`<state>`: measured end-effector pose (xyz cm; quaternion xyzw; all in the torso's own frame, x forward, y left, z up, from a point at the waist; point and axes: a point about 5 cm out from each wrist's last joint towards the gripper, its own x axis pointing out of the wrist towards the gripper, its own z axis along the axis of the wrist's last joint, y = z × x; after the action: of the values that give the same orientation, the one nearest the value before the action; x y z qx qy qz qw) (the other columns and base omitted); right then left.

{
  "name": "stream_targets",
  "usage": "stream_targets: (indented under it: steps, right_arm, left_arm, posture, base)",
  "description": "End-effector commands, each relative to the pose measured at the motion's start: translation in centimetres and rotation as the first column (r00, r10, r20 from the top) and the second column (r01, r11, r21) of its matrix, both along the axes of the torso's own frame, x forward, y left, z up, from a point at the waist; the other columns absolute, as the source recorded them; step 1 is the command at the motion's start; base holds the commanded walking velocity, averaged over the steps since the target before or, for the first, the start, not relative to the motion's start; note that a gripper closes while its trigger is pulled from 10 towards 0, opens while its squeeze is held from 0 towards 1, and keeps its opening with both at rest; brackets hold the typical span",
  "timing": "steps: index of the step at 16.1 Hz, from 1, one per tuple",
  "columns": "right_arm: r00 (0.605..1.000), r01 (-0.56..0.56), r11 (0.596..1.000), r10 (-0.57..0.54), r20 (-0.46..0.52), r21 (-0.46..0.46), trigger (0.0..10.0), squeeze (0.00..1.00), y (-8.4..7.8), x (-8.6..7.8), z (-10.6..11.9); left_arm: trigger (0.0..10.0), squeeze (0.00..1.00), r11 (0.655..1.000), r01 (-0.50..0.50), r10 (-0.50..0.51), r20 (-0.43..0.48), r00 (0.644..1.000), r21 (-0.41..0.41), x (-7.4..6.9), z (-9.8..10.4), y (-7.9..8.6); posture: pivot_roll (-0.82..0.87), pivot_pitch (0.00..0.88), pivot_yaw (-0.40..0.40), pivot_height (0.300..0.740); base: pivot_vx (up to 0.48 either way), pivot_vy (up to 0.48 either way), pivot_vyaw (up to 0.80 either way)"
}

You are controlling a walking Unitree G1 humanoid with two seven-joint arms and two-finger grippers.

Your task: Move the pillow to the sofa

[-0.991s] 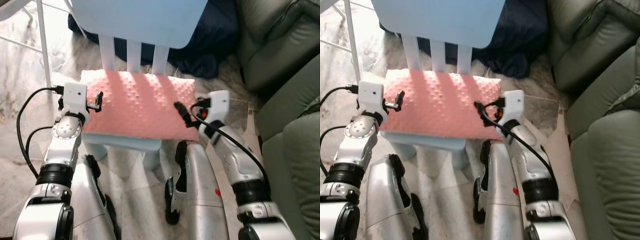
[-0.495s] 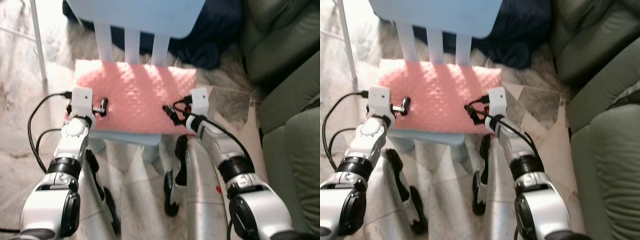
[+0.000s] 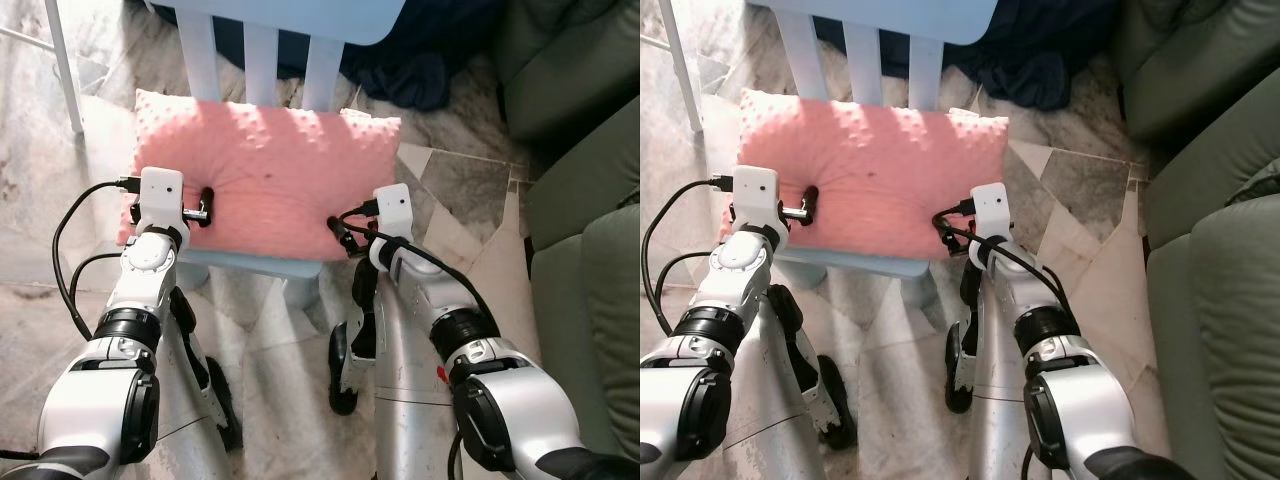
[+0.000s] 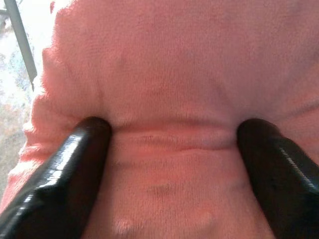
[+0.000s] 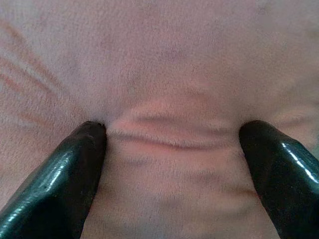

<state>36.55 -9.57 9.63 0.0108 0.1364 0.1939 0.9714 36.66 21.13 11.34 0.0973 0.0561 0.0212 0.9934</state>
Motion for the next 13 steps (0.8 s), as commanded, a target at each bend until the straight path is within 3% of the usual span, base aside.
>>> stream_targets:
  steps: [1,4,13]
  right_arm:
    - [0.993,0.004,1.0,-0.004,-0.118,-0.004,0.0,0.0,0.02,-1.41,-2.85]
    - [0.991,0.01,0.999,-0.004,-0.131,0.039,0.0,0.0,0.64,-1.49,-2.98]
    - [0.991,-0.001,0.999,0.006,-0.131,0.04,0.0,0.0,0.55,-1.33,-2.92]
  left_arm:
    - [0.0,0.0,1.0,0.016,-0.019,-0.181,0.983,-0.021,-2.24,-4.72,-0.37]
    - [0.0,0.0,0.999,0.035,-0.039,-0.185,0.982,-0.027,-2.52,-5.22,-0.89]
    - [0.0,0.0,0.999,0.028,-0.033,-0.191,0.981,-0.03,-2.79,-5.57,-0.64]
  posture:
    - [0.0,0.514,-0.101,0.458]
    - [0.0,0.52,-0.103,0.458]
    - [-0.01,0.498,-0.125,0.458]
  base:
    - [0.0,0.0,0.0]
    - [0.0,0.0,0.0]
    - [0.0,0.0,0.0]
